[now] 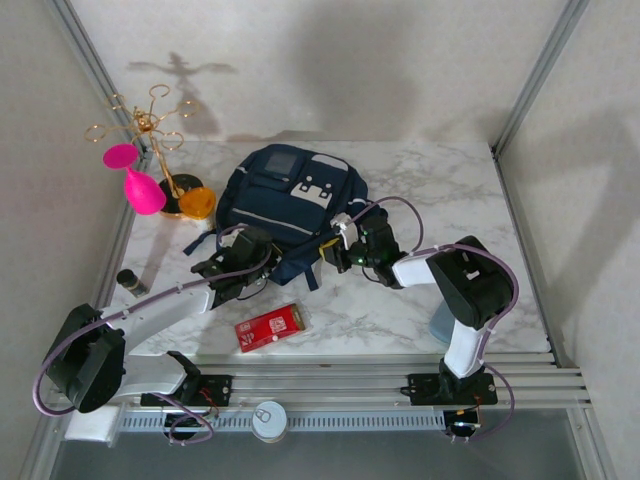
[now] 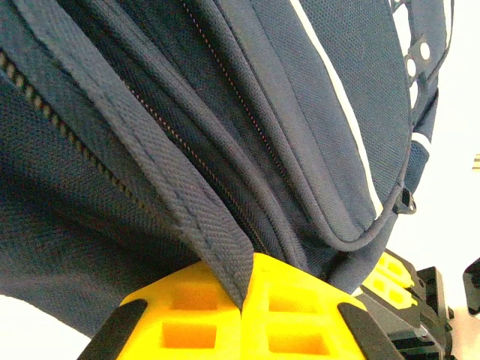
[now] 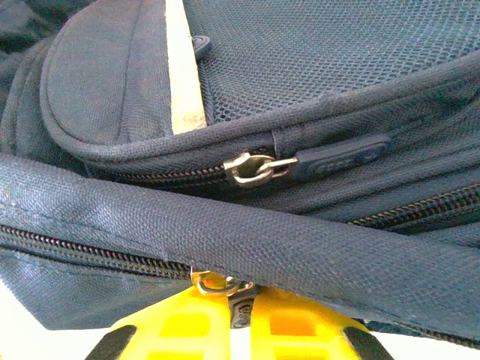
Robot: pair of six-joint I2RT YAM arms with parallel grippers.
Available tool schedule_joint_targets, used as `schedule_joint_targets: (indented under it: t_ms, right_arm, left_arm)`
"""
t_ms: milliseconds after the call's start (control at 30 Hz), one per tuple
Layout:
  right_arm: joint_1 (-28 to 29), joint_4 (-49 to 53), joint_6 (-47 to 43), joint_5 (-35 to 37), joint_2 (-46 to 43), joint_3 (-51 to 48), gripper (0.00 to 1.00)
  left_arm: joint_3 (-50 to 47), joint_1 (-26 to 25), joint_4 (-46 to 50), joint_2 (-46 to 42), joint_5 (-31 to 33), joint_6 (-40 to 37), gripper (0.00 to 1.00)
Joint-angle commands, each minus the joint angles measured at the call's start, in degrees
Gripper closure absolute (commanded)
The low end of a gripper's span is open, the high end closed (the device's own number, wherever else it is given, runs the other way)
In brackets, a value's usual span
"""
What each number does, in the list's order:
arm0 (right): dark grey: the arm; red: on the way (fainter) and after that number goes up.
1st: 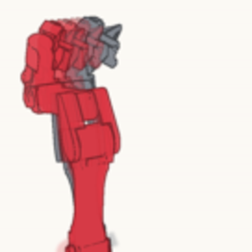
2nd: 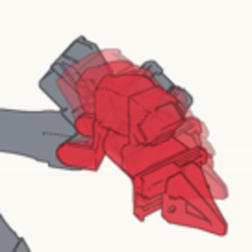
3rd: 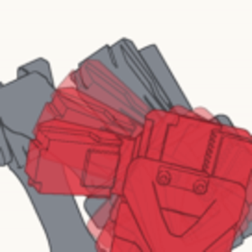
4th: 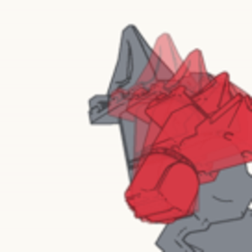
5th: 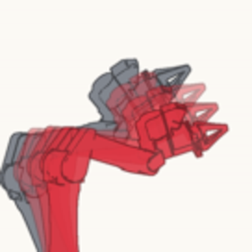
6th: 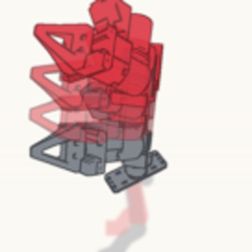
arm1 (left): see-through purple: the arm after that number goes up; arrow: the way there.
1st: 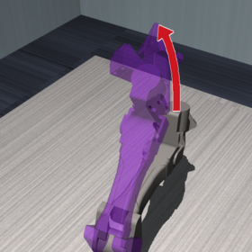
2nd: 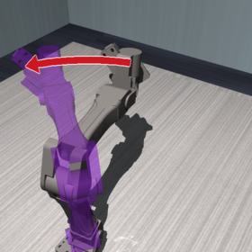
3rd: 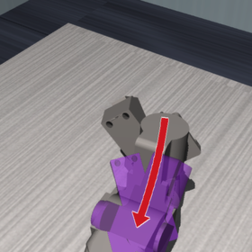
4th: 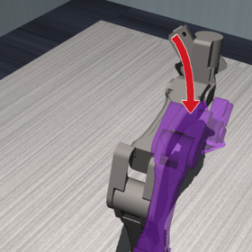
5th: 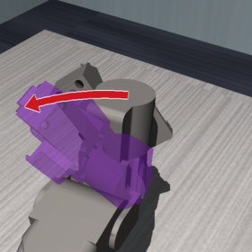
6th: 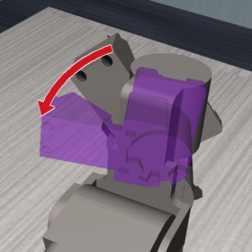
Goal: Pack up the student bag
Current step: Zip the student bag at the center of the table, then rotate the student bag at the center of the table.
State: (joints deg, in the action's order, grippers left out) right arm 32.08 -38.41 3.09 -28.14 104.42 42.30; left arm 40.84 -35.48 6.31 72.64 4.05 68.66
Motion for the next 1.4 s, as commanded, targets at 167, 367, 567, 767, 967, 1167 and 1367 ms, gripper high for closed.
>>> schedule_joint_targets:
  t_ms: [167, 367, 567, 767, 967, 1167, 1367]
  right_arm:
    - [-4.5, 0.9, 5.3, 11.2, -2.0, -1.9, 1.00]
    - [-7.0, 4.1, 9.1, 19.5, -3.7, -1.8, 1.00]
    - [-7.8, 10.3, 11.8, 28.5, -5.9, 0.4, 1.00]
    - [-6.5, 10.9, 10.1, 15.2, -13.0, -3.4, 0.87]
    - [-5.7, 21.3, 15.6, 16.9, -21.2, -2.7, 0.59]
    - [-5.8, 39.8, 25.1, 21.3, -11.3, 15.2, 0.49]
    - [-5.8, 46.4, 31.0, 26.8, -1.6, 28.8, 0.48]
  left_arm:
    - [2.5, 0.0, 3.1, -1.8, 1.3, -3.1, 1.00]
    - [1.5, 0.0, 3.9, -3.0, -0.3, -4.9, 1.00]
    - [0.7, -0.1, 5.5, -4.1, -0.3, -7.1, 1.00]
    - [0.4, 0.0, 3.7, -3.4, -4.5, -9.9, 1.00]
    - [-0.2, -0.5, 3.8, -9.3, -4.4, -11.7, 0.75]
    - [3.6, 0.1, 8.3, -10.1, 1.1, -13.6, 0.67]
    - [4.3, 4.0, 4.0, -4.9, -1.3, -13.5, 0.59]
